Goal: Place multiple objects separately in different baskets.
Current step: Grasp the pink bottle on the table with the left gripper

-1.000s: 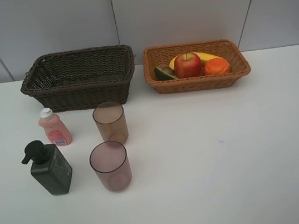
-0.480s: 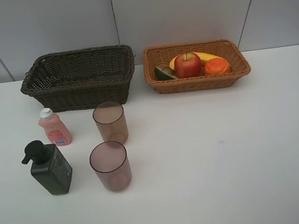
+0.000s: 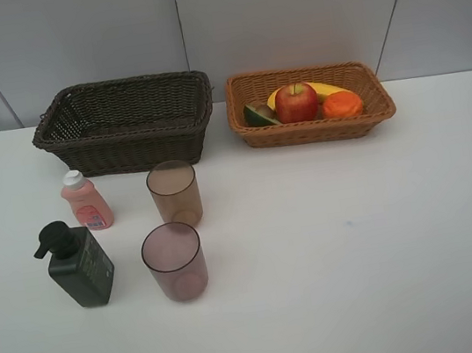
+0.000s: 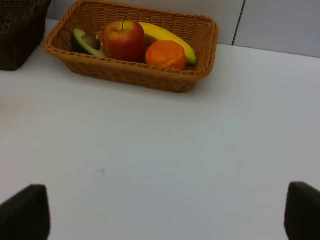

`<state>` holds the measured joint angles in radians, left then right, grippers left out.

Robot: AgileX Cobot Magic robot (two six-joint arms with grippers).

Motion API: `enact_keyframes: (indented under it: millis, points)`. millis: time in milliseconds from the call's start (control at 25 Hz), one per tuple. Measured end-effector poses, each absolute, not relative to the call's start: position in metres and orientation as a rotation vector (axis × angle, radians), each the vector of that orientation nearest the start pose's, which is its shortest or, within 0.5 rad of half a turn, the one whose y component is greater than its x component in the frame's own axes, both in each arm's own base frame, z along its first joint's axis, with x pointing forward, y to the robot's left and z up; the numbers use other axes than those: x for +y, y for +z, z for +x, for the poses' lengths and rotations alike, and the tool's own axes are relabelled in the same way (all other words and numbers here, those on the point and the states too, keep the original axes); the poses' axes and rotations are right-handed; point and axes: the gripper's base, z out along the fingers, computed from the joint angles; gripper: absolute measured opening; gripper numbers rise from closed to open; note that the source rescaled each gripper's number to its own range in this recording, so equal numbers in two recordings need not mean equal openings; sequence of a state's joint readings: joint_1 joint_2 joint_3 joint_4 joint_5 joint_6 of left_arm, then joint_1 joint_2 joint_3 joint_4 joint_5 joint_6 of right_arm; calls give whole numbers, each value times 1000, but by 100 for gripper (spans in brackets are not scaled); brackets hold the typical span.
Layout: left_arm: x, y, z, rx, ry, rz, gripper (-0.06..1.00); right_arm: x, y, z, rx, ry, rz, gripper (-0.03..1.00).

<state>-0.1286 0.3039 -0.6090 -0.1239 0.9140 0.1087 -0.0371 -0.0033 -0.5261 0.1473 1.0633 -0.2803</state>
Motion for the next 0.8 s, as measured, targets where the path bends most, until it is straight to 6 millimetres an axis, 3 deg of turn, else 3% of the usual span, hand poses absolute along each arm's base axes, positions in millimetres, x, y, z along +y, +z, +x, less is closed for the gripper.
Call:
enact_keyframes:
  millis: [200,400,800]
  points:
    - [-19,340,81,2152,-140,267,98,12,285,-9,1993,-27,-253,98]
    - [-26,355,131,2225,-62,441,98,12,285,-9,1993,-27,-253,98]
    - [-39,348,233,2338,69,973,98,12,285,-9,1993,-27,-253,98]
